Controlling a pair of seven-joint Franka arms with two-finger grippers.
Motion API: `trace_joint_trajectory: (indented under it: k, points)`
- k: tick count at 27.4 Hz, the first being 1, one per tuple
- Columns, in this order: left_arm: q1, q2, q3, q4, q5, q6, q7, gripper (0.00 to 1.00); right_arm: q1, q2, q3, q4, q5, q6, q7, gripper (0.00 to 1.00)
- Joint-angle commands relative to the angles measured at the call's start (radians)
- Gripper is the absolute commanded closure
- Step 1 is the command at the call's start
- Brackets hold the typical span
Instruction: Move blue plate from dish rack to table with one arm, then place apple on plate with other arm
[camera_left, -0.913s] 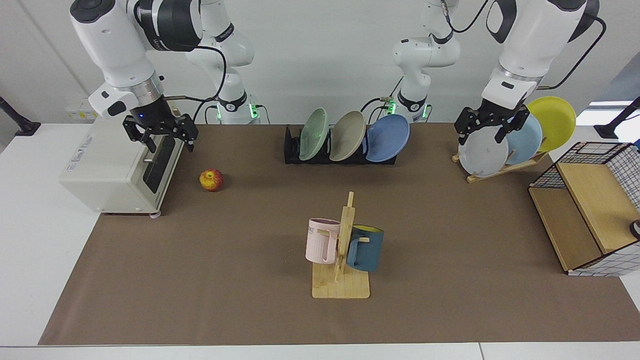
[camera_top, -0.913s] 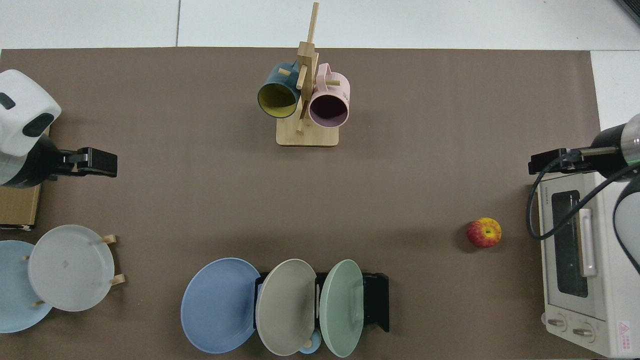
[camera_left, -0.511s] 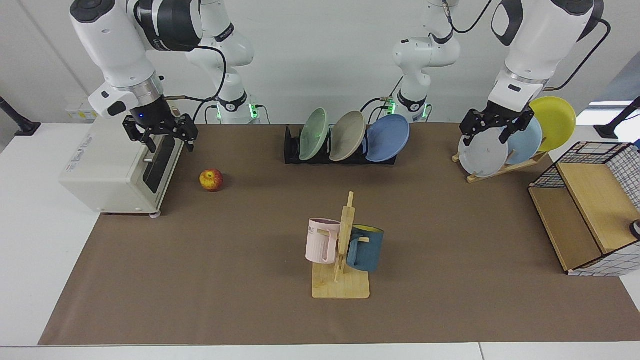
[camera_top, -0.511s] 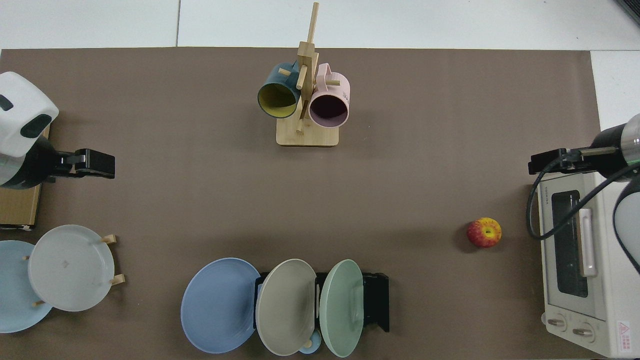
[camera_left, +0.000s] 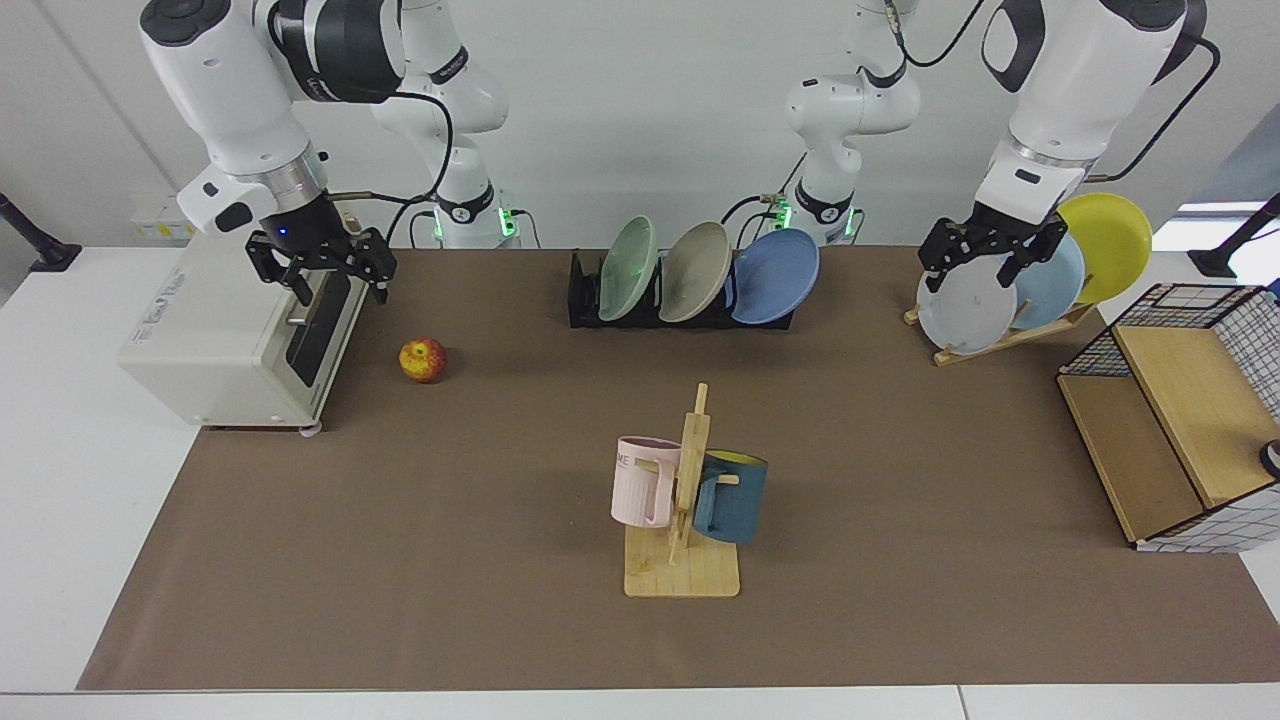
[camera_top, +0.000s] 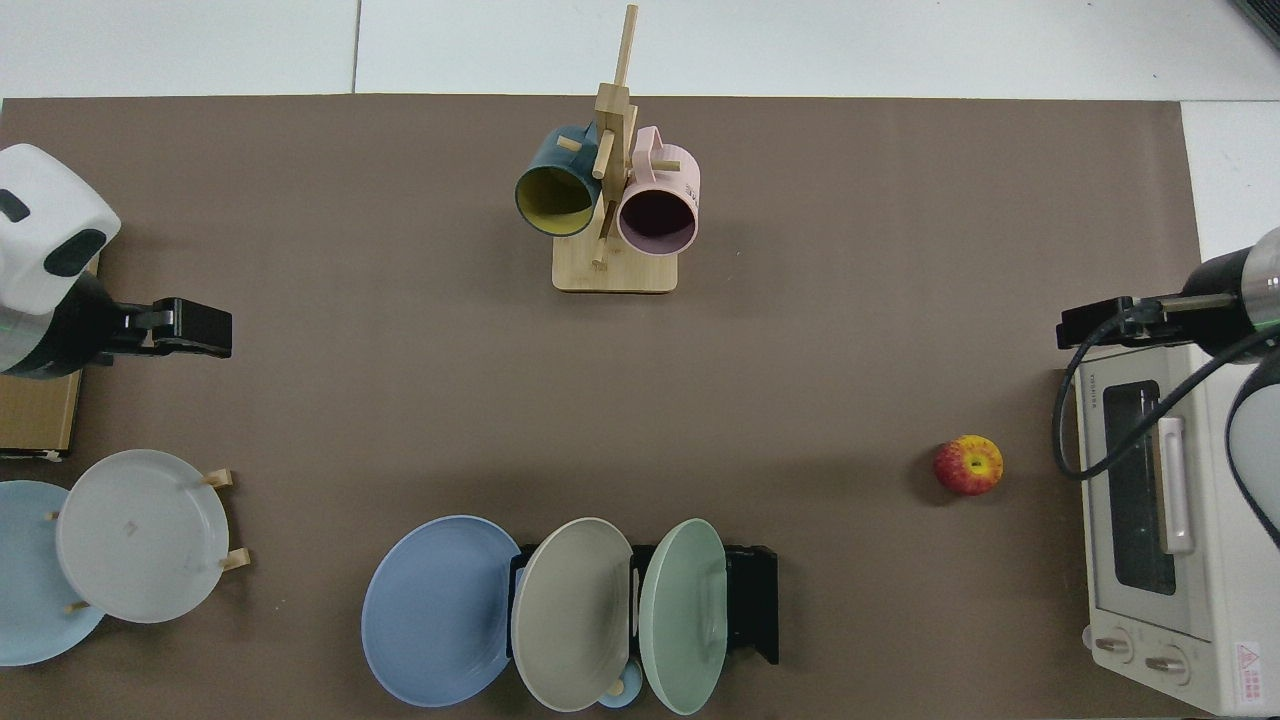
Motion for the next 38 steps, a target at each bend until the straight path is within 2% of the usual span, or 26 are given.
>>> trace_joint_trajectory:
  k: [1, 5, 8, 10, 13, 19, 21, 25, 28, 30, 38]
  points:
    - [0.003, -0.026, -0.006, -0.029, -0.005, 0.0, 0.008, 0.0, -0.004, -0.021, 0.002, -0.025, 0.008, 0.018, -0.008, 0.0]
    - [-0.005, -0.049, -0.013, -0.064, 0.015, 0.0, 0.008, 0.0, -0.004, -0.021, 0.002, -0.025, 0.008, 0.018, -0.008, 0.0]
    - [-0.005, -0.086, -0.067, -0.124, 0.104, 0.008, -0.01, 0.0, -0.004, -0.021, 0.002, -0.025, 0.008, 0.018, -0.008, 0.0]
    - [-0.005, -0.127, -0.11, -0.182, 0.181, 0.011, -0.038, 0.0, -0.004, -0.021, 0.002, -0.025, 0.008, 0.018, -0.008, 0.0]
    - [-0.005, -0.199, -0.17, -0.271, 0.233, 0.016, -0.122, 0.0, -0.004, -0.021, 0.002, -0.025, 0.008, 0.018, -0.008, 0.0]
    - [-0.007, -0.334, -0.286, -0.449, 0.265, 0.031, -0.231, 0.0, -0.004, -0.021, 0.002, -0.025, 0.008, 0.018, -0.008, 0.0]
    - [-0.007, -0.374, -0.348, -0.53, 0.276, 0.072, -0.306, 0.0, -0.004, -0.021, 0.002, -0.025, 0.008, 0.018, -0.008, 0.0]
    - [-0.023, -0.466, -0.371, -0.65, 0.272, 0.128, -0.366, 0.0, -0.004, -0.021, 0.002, -0.025, 0.008, 0.018, -0.008, 0.0]
    - [-0.045, -0.486, -0.398, -0.716, 0.276, 0.138, -0.394, 0.0, -0.004, -0.021, 0.002, -0.025, 0.008, 0.018, -0.008, 0.0]
    - [-0.036, -0.486, -0.441, -0.756, 0.272, 0.169, -0.452, 0.0, -0.004, -0.021, 0.002, -0.025, 0.008, 0.016, -0.008, 0.0]
    - [-0.053, -0.482, -0.464, -0.834, 0.256, 0.198, -0.562, 0.0, -0.004, -0.021, 0.002, -0.025, 0.008, 0.018, -0.008, 0.0]
